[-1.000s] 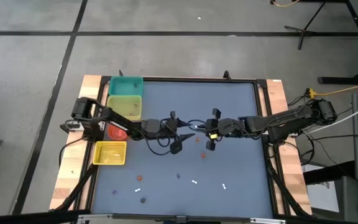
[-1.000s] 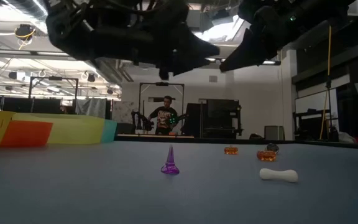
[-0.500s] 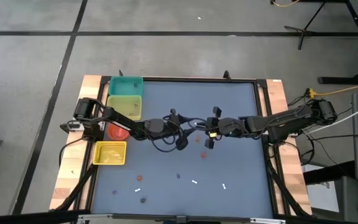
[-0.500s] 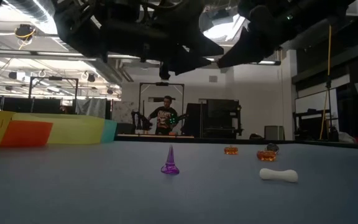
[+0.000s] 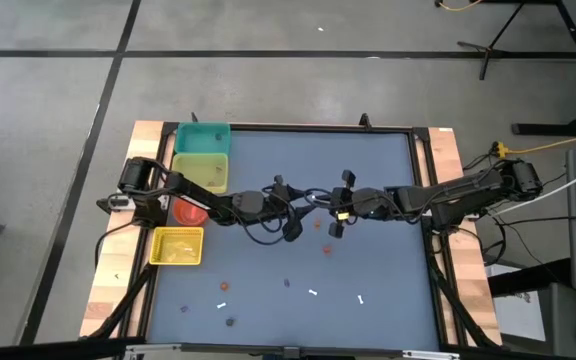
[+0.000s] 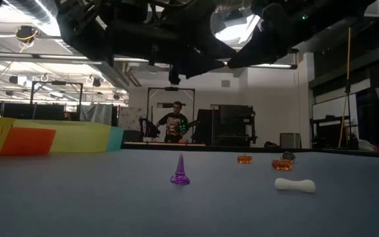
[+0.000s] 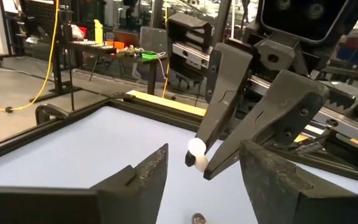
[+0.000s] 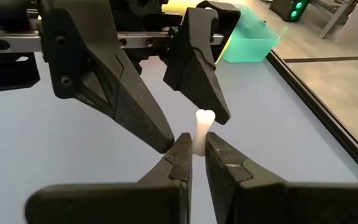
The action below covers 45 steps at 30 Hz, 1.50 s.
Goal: Sort Halloween decoration
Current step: Put the top right white bone toy into the yellow basket
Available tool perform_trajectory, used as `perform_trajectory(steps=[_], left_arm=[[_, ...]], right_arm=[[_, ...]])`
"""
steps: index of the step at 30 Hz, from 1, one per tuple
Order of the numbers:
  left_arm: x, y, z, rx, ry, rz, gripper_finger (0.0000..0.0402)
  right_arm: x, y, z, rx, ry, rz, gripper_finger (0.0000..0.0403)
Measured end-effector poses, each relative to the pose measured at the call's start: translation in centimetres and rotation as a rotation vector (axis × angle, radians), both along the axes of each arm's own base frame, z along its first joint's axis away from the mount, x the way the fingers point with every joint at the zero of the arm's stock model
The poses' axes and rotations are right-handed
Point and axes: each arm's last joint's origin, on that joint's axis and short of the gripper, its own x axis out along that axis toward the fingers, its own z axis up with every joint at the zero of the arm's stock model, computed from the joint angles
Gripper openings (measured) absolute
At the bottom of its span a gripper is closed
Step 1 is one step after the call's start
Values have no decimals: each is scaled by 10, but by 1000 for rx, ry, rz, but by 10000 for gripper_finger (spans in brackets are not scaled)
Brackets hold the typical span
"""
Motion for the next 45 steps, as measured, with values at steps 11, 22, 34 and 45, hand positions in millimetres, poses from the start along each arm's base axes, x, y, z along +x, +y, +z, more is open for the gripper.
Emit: perform_trajectory(steps=[11, 22, 34, 45], left_arm=[[0, 0, 0, -54, -22, 8, 143], [0, 1, 5, -81, -78, 16, 142], [-1, 1, 4, -80, -68, 22, 142], [-1, 2, 4, -78, -67, 27, 142]], right_arm=[[0, 0, 0, -5, -1, -9, 30], [0, 0, 0, -4, -2, -17, 30], [2, 0, 3, 12, -38, -1, 30], [2, 0, 3, 13, -40, -2, 30]])
